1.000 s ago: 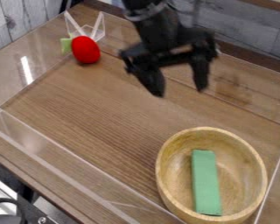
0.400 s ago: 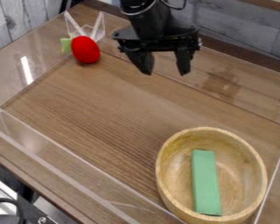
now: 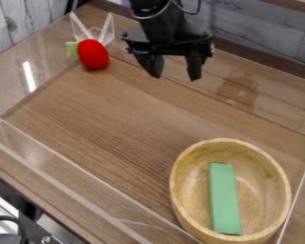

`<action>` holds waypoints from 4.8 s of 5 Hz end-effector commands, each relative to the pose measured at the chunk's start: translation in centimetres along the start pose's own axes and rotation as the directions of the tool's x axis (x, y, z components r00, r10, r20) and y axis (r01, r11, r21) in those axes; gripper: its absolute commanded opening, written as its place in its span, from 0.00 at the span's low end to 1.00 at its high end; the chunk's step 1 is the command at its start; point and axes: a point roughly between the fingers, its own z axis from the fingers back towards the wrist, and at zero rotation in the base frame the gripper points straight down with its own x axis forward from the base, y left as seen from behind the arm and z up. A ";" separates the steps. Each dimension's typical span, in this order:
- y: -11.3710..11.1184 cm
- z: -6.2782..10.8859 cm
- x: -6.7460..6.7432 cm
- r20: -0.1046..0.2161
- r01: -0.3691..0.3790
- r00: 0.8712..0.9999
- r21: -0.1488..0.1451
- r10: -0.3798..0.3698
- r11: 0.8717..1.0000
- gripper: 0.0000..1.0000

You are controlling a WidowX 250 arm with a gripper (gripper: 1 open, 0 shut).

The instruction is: Put the green stick in the brown bowl

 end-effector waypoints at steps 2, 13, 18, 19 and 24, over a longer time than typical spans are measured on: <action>-0.1 -1.5 1.5 0.082 -0.129 0.989 0.102 0.121 0.986 1.00; 3.4 1.6 2.2 0.030 0.017 0.999 0.165 -0.023 0.986 1.00; 7.5 0.1 3.1 0.017 -0.018 1.000 0.242 0.014 0.970 1.00; 8.4 0.0 3.6 0.011 0.003 1.000 0.233 -0.006 0.972 0.00; 6.2 0.5 3.8 -0.031 0.054 0.998 0.198 -0.048 0.979 1.00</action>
